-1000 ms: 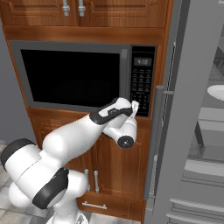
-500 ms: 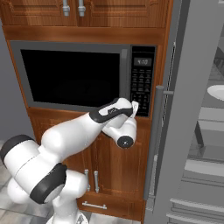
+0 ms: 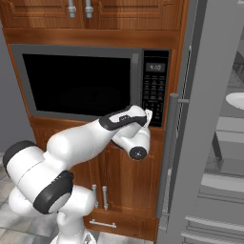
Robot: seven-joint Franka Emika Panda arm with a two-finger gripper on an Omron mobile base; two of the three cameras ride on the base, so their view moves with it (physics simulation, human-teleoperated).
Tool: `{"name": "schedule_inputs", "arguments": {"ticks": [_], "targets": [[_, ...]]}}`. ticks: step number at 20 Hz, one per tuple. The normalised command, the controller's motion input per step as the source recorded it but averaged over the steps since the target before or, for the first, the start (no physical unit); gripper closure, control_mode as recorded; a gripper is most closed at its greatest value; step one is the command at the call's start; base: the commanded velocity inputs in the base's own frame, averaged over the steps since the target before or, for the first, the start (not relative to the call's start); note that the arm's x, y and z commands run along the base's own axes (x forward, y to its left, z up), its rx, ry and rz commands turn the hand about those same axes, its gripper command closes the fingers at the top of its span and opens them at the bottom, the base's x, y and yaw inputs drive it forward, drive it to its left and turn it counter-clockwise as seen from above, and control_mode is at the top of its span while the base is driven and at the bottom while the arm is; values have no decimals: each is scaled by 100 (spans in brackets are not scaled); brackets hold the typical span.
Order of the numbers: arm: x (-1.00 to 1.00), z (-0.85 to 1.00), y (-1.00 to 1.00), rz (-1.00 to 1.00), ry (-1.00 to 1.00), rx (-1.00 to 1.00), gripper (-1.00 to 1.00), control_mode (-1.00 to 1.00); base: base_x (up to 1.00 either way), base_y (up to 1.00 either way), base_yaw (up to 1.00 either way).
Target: Transport the chicken drumstick from the fridge to the microwave and turn on the microwave.
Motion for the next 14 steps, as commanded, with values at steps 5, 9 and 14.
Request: {"name": "schedule_inputs", "arguments": {"ticks": [5, 9, 14], "targets": [[3, 0, -18, 0, 0, 0, -100, -100, 0, 0, 0], [0, -7, -7, 0, 0, 0, -100, -100, 0, 0, 0], [0, -10, 0, 0, 0, 0, -100, -100, 0, 0, 0]]}}
